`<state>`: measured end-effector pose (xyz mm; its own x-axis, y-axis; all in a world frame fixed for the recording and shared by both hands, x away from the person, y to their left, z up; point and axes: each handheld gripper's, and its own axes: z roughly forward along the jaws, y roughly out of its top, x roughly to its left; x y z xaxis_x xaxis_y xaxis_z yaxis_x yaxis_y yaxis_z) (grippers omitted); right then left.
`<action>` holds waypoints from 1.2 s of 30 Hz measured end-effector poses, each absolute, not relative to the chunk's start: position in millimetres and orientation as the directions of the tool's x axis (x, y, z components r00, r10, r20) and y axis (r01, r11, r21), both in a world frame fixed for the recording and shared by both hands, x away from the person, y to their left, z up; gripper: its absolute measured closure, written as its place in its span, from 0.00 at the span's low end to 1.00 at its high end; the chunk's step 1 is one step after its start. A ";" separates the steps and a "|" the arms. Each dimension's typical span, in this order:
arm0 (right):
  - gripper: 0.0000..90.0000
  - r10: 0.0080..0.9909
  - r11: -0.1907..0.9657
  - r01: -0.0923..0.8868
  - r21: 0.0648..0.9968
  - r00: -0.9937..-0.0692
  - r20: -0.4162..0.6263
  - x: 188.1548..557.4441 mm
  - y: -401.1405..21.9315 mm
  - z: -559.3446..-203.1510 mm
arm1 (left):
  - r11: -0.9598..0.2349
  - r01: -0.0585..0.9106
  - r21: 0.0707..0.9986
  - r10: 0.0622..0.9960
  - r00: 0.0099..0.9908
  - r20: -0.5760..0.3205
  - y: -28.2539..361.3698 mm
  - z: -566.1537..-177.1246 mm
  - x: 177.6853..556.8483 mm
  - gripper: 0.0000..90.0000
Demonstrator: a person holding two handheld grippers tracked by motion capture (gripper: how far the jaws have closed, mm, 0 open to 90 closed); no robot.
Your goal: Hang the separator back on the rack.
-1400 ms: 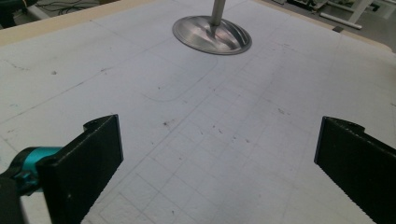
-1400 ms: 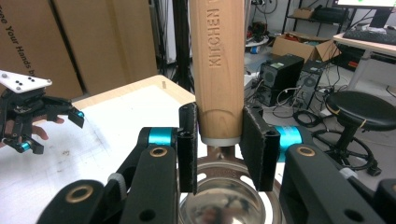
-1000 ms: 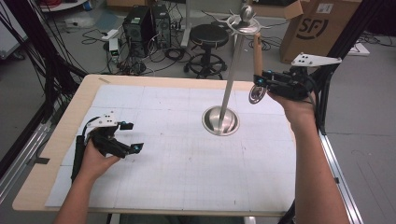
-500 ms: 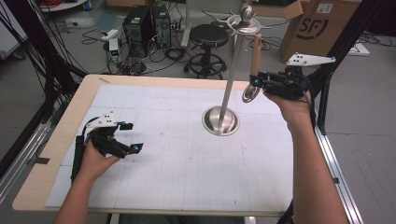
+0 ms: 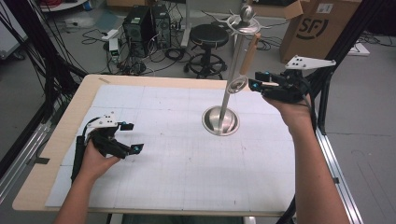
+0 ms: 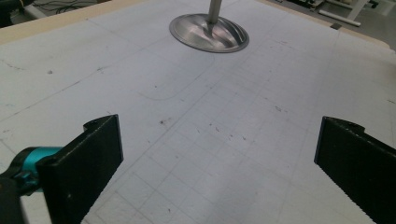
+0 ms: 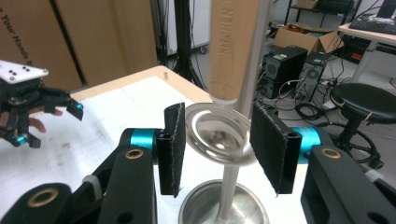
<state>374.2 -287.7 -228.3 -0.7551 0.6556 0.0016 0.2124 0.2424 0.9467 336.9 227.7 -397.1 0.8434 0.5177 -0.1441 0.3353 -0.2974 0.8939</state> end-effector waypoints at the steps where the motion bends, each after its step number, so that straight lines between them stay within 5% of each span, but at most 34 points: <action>1: 0.60 0.652 0.249 0.209 0.946 -0.758 -0.004 372.6 -287.2 -228.8 | -0.295 0.336 0.895 0.517 0.843 -0.146 227.8 -396.8 336.8 0.02; 23: 0.42 0.601 0.324 0.172 0.930 -0.797 -0.062 337.1 -274.3 -260.1 | -0.300 0.336 0.893 0.517 0.844 -0.144 227.7 -397.0 336.4 0.02; 36: 0.37 0.599 0.344 0.233 0.910 -0.800 -0.022 325.9 -275.0 -301.4 | -0.302 0.339 0.891 0.515 0.845 -0.147 227.5 -397.3 336.4 0.02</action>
